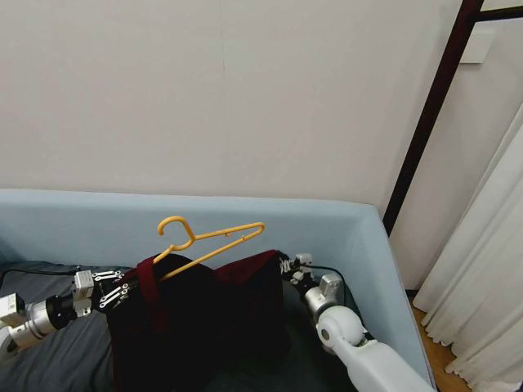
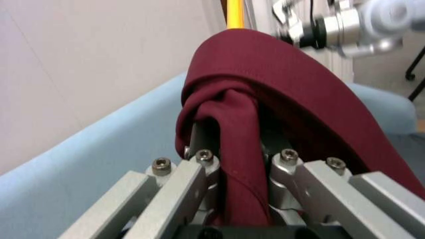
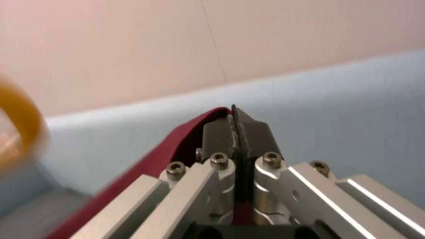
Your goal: Pick up the clothes from the sofa and hang them on the clothes hanger.
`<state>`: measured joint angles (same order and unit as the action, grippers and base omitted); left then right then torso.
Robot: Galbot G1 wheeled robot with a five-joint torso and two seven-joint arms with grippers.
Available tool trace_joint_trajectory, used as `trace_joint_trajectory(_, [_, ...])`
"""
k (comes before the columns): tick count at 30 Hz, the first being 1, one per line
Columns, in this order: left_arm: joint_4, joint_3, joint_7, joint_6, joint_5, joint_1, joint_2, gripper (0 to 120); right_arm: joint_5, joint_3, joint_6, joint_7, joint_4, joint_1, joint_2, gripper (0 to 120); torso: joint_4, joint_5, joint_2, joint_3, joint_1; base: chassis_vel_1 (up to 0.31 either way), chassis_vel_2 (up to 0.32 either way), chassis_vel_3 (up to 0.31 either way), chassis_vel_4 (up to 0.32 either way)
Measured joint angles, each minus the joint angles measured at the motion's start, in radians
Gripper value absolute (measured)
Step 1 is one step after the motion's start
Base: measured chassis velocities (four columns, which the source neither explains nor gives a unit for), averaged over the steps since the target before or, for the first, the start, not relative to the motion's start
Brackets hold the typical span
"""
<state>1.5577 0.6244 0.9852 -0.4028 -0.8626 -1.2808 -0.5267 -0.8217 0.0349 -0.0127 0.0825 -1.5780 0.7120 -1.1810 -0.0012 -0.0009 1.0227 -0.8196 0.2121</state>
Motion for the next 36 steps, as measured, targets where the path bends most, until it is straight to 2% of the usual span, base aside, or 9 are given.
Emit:
trace_joint_trajectory(5, [-0.013,-0.004,0.022,-0.008,0.034,-0.002,-0.007,7,-0.043,-0.026,0.000,-0.001,-0.059,-0.018,0.020,0,0.0000,0.0000,0.000,0.000,0.000,0.000,0.000,0.000,0.000])
trace_joint_trajectory(15, [-0.019,-0.006,0.042,-0.008,0.065,0.004,-0.005,7,-0.032,-0.023,-0.014,-0.002,-0.112,-0.063,0.046,0,-0.0001,0.0001,0.000,0.000,0.000,0.000,0.000,0.000,0.000])
trace_joint_trajectory(36, [-0.091,0.010,-0.005,-0.017,0.087,0.046,0.006,7,-0.016,-0.079,0.014,-0.095,-0.242,-0.075,0.089,0,-0.0002,0.0001,0.000,0.000,0.000,0.000,0.000,0.000,0.000])
